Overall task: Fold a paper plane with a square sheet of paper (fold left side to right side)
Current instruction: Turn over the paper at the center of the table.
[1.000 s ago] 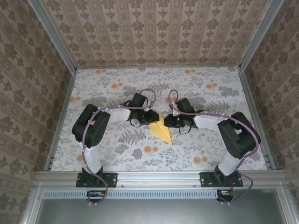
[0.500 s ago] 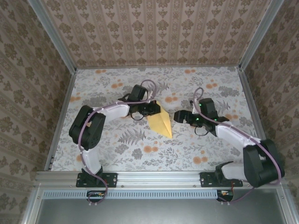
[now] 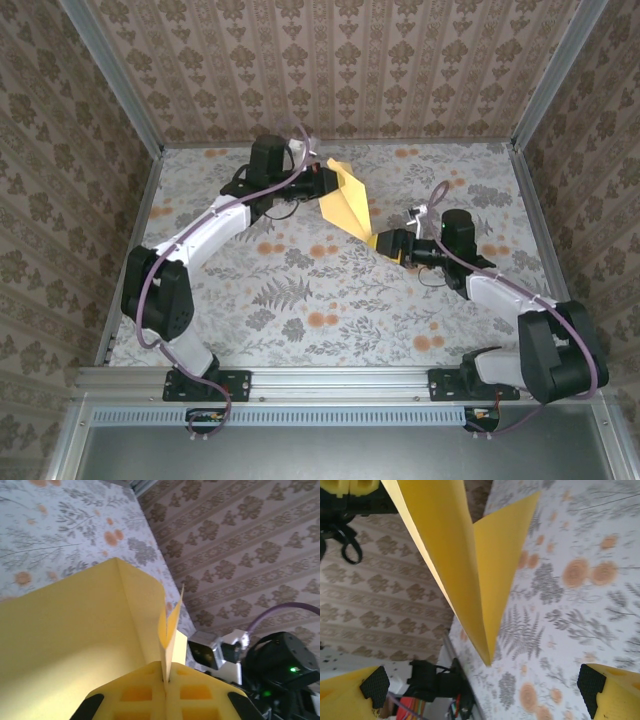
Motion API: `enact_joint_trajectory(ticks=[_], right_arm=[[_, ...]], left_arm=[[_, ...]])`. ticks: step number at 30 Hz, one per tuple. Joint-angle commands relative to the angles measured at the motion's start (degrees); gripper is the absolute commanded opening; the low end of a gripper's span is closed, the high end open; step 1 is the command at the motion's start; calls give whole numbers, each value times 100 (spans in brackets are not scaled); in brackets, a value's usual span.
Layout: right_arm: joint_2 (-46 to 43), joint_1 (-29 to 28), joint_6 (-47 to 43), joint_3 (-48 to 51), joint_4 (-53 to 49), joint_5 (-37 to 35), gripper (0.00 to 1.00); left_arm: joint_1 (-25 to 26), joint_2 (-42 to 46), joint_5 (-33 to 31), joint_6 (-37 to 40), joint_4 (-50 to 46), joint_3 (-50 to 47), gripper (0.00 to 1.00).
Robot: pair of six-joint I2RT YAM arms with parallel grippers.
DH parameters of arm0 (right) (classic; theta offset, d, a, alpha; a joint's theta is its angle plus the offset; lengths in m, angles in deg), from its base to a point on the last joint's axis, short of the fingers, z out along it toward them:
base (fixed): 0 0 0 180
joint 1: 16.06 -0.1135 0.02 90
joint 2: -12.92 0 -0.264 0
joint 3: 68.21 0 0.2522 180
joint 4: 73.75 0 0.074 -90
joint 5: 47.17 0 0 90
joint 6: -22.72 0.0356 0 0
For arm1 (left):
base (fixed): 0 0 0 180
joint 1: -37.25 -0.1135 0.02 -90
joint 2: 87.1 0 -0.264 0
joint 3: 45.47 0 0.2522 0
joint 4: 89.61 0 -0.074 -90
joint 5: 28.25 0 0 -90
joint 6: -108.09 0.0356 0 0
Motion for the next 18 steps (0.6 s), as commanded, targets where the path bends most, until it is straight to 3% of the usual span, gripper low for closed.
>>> enact_joint_trajectory(ticks=[1, 5, 18], right_arm=[[239, -76, 506, -159, 932, 581, 100], [502, -112, 910, -352, 1479, 663, 99], [744, -81, 1183, -1151, 1618, 675, 64]], left_arm=[[31, 141, 448, -383, 345, 59, 6], [68, 176, 509, -399, 376, 10, 6], [112, 142, 716, -520, 594, -319, 6]])
